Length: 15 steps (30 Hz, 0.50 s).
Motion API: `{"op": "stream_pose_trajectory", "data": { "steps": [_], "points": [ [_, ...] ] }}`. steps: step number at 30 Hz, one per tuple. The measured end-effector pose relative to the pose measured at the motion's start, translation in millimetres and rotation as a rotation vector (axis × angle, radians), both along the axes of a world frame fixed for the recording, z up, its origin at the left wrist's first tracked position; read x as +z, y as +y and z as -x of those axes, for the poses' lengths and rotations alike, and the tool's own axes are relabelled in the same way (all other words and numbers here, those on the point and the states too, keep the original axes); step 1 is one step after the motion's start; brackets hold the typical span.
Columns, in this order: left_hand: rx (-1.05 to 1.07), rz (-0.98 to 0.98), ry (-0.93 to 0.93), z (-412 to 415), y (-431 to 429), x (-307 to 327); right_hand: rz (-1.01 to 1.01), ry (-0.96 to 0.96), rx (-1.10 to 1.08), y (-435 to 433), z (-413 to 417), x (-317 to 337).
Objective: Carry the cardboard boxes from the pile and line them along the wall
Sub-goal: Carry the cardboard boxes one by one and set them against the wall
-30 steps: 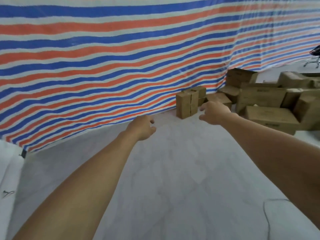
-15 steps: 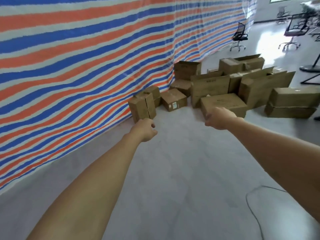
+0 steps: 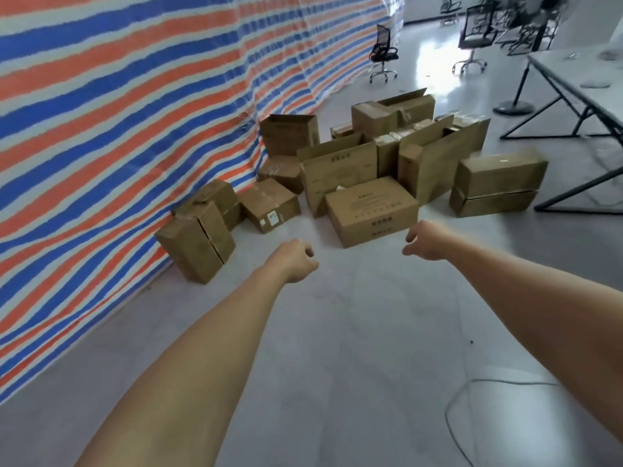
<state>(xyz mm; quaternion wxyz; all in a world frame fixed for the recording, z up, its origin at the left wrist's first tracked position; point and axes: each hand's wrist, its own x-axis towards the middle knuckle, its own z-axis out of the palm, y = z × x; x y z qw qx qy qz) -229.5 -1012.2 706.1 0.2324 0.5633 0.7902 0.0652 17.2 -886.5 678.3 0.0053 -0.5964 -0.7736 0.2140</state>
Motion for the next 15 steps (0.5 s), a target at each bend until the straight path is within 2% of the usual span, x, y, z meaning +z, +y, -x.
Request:
{"op": "stream_pose_trajectory", "data": {
  "steps": [9,15],
  "points": [
    [-0.006,0.036,-0.070,7,218,-25,0.048,-0.010,-0.036,198,-13,-3],
    [-0.025,0.069,-0.146,27,376,-71,0.105,-0.052,-0.055,345,4,-41]
  ]
}}
